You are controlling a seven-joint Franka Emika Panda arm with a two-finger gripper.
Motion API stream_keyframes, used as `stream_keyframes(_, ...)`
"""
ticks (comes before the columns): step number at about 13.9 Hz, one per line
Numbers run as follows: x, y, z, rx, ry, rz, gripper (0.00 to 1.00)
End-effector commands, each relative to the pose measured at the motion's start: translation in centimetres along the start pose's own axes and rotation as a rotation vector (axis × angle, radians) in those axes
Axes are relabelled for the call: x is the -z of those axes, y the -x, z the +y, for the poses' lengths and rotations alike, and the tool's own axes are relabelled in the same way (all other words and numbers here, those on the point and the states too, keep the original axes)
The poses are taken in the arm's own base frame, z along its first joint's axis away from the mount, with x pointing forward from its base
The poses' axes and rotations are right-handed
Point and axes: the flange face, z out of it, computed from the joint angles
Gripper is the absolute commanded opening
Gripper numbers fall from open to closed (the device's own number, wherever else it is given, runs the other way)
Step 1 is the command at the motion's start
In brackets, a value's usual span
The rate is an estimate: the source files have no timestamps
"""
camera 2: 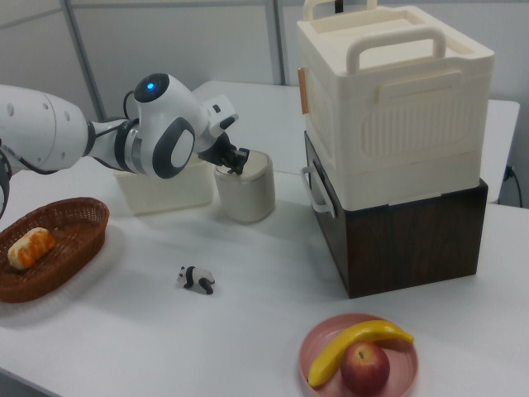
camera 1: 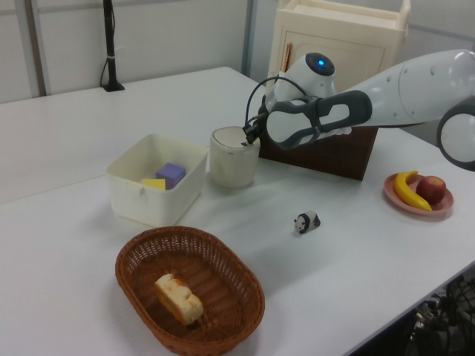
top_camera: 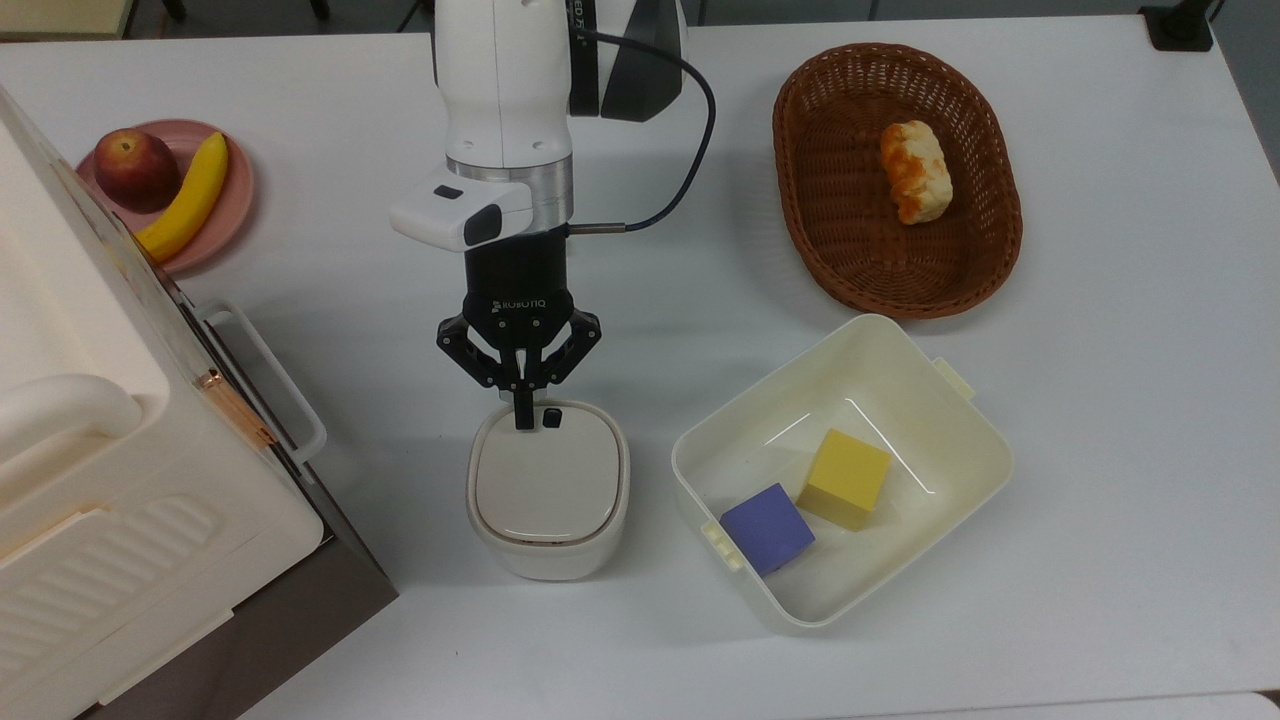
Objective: Close the trash can
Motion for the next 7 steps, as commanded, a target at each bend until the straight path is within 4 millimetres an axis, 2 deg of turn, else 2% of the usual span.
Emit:
stream_keyframes(1, 4.0, -1.5, 0.1, -0.005, 0.004, 0.035, 0.0)
stream_keyframes(2, 5.5, -2.1, -0.1, -0.005, -0.002, 0.033, 0.0)
stream_keyframes(4, 10.1, -3.3, 0.0, -0.034, -0.013, 0.0, 0.0)
stream_keyframes(5, 11.7, -3.3, 0.1, -0.045, -0.023, -0.035, 0.08)
stream_keyframes(7, 14.3, -2.6, 0.1, -0.06, -0.047, -0.162, 0.98)
